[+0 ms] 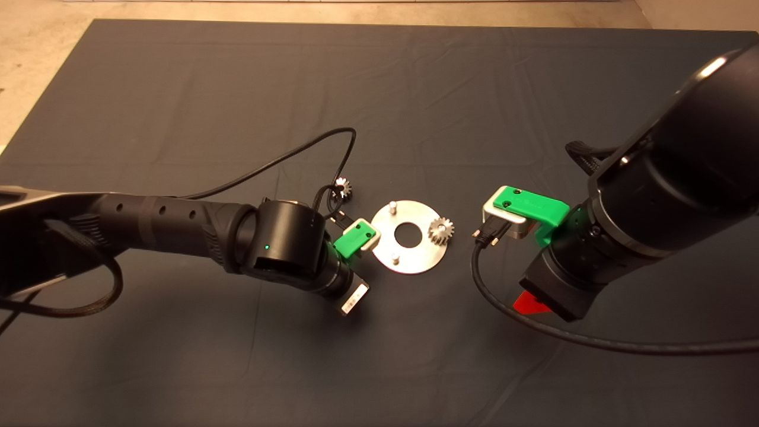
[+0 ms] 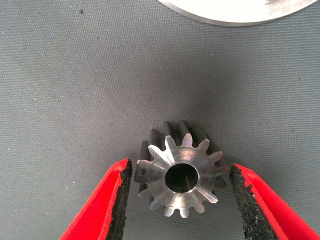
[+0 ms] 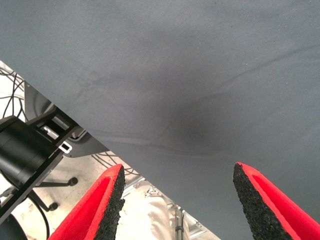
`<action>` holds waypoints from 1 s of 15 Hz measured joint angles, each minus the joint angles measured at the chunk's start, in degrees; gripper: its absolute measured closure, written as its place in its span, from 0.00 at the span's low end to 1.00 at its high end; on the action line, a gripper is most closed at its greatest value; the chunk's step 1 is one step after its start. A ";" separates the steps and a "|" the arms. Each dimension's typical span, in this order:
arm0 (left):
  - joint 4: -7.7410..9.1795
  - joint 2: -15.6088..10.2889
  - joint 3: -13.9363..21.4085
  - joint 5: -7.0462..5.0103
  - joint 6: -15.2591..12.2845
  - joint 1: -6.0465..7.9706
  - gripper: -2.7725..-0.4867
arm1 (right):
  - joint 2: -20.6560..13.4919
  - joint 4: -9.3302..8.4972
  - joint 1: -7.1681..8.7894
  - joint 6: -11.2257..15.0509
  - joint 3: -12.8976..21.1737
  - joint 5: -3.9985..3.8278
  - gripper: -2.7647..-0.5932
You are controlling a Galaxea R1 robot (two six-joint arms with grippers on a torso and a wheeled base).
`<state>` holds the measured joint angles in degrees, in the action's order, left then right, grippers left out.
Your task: Install three planetary gears onto the carrier pins
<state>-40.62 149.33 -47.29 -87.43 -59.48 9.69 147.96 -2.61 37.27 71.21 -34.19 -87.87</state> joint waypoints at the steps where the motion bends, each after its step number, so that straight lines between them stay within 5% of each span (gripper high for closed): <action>1: -0.17 0.00 0.00 -0.02 0.00 -0.02 0.68 | 0.00 0.01 0.07 -0.02 0.00 0.00 0.54; 15: -1.00 -0.02 0.00 0.04 -0.16 -0.02 0.76 | -0.01 0.00 0.07 -0.01 0.00 0.00 0.54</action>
<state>-41.62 149.31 -47.29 -87.39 -59.64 9.67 147.94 -2.61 37.34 71.21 -34.19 -87.87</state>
